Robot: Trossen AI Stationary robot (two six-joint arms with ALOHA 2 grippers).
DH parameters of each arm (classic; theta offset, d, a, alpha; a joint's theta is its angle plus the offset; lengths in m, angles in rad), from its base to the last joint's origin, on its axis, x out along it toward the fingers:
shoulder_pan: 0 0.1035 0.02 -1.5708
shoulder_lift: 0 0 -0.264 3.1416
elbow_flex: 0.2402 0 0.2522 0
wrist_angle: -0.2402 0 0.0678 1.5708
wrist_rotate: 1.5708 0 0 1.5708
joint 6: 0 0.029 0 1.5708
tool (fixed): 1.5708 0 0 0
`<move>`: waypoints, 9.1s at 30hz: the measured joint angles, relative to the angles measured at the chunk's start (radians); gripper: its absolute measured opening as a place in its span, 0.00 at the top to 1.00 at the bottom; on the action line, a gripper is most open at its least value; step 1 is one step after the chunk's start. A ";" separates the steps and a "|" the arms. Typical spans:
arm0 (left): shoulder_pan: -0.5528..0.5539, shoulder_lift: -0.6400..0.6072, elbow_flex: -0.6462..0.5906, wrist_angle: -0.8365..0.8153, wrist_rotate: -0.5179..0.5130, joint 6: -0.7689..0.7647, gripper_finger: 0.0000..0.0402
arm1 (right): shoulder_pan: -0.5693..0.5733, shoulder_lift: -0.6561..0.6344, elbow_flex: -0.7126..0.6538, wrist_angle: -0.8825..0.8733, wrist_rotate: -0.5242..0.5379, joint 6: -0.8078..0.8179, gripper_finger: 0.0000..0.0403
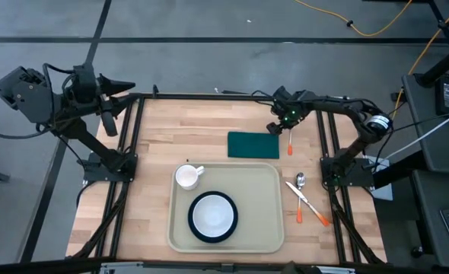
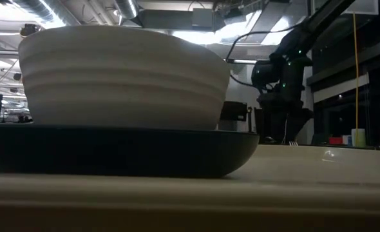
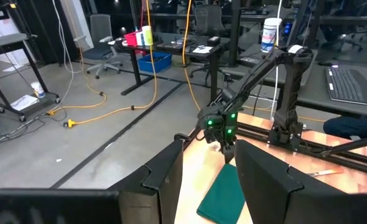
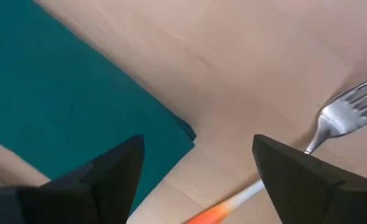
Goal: Set up tray
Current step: Put the green napkin on the white tray to the right of the black plate, then put the orange knife on top of the green napkin on the white tray
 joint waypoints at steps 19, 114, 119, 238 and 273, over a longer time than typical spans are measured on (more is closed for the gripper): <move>0.000 0.000 0.000 0.000 -0.038 0.008 0.65 | 0.040 0.132 0.003 0.047 -0.085 -0.024 0.32; 0.000 -0.061 -0.001 0.000 0.184 0.334 0.65 | 1.074 -0.027 0.691 -0.487 0.839 1.278 0.98; 0.000 -0.075 -0.001 0.000 0.202 0.338 0.65 | 1.111 0.033 0.691 -0.473 0.839 1.365 0.98; 0.000 -0.041 0.000 0.004 0.245 0.258 0.65 | 1.511 0.456 0.775 -0.470 0.365 1.827 0.38; 0.000 -0.033 0.000 -0.001 0.191 0.277 0.65 | 0.846 -0.080 1.002 -0.338 0.566 -0.046 0.51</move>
